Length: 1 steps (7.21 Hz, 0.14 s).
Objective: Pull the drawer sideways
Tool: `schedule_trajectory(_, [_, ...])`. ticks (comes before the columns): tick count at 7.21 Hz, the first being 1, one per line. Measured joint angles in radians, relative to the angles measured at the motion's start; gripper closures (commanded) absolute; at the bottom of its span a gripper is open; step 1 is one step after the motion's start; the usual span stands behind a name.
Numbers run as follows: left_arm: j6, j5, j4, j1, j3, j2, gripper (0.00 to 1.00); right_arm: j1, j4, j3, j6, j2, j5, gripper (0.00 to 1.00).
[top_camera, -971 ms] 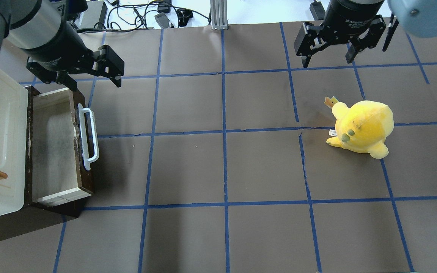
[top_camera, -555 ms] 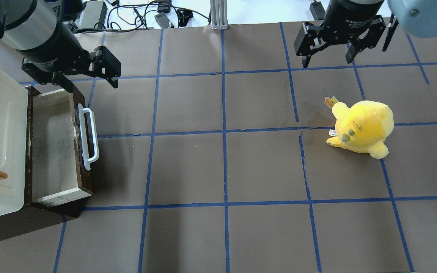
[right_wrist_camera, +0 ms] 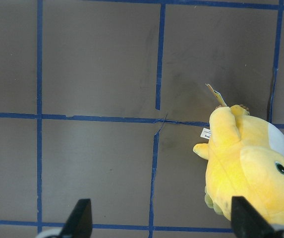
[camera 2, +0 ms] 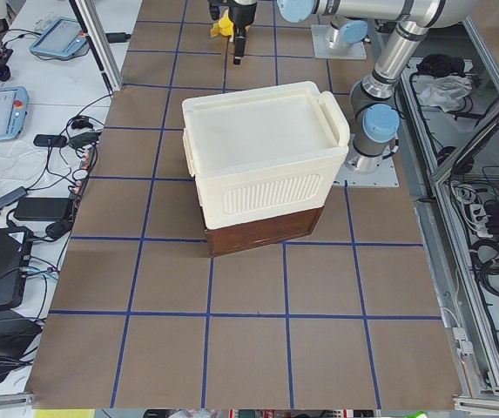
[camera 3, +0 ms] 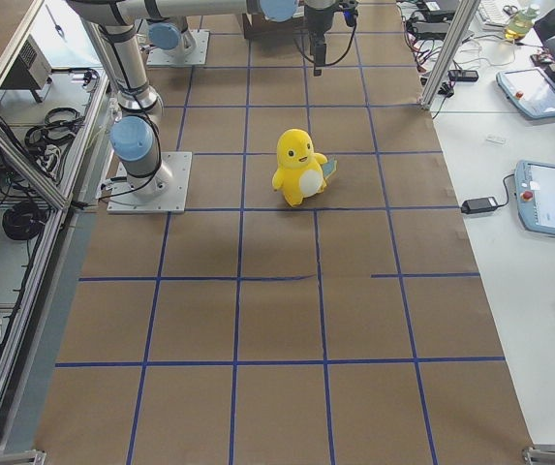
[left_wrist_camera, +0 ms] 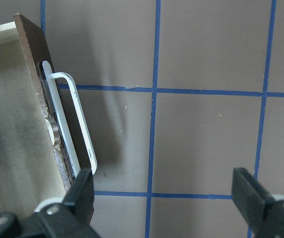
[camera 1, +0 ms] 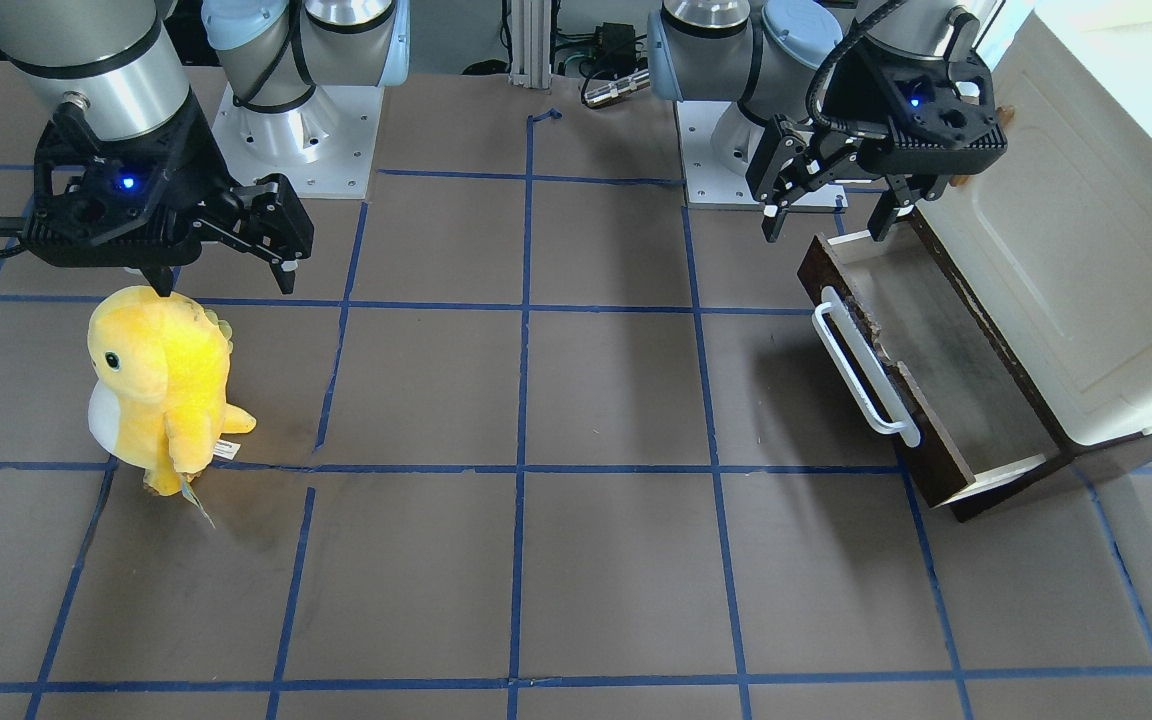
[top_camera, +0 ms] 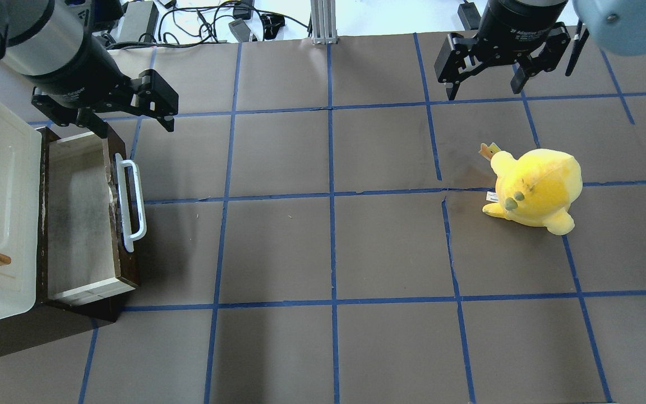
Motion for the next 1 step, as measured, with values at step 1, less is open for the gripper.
schedule_trajectory(1, [0.000, 0.000, 0.000, 0.000, -0.001, -0.001, 0.00, 0.000, 0.000, 0.000, 0.000, 0.000, 0.000, 0.00])
